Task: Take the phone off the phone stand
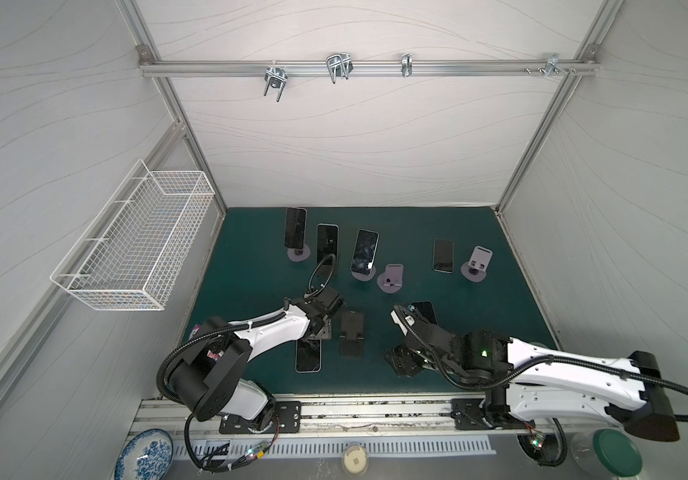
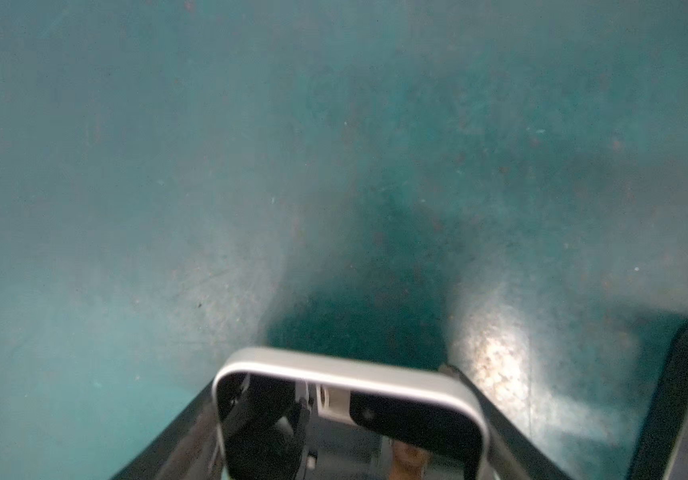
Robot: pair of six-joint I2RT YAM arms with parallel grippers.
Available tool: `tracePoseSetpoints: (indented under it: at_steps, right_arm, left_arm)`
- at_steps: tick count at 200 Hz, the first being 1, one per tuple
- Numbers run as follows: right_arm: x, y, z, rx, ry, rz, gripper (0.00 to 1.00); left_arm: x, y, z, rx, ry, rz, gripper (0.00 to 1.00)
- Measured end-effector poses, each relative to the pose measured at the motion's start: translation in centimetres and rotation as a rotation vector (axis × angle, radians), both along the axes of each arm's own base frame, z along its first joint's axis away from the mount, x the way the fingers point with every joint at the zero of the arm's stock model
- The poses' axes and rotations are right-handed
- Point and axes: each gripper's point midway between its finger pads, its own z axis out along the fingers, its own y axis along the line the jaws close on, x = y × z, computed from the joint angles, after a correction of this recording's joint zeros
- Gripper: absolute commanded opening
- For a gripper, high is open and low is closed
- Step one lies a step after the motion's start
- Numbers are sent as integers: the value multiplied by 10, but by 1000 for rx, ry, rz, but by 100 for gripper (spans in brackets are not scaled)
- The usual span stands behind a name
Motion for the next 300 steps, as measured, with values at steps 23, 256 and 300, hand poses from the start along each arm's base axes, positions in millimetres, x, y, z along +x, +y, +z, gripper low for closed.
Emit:
tracePoseSetpoints:
  at_steps: [23, 256, 300]
  right_arm:
    - [0, -1, -1, -2, 1, -2, 78]
    - [4, -12, 9, 4, -27, -31, 78]
    - [12, -20, 34, 54, -80, -78, 78]
  left_arm:
    - [0, 0, 0, 5, 5, 0, 79]
    - [5, -4, 27, -38, -45, 0, 84]
    - [19, -6, 71, -69, -158, -4, 84]
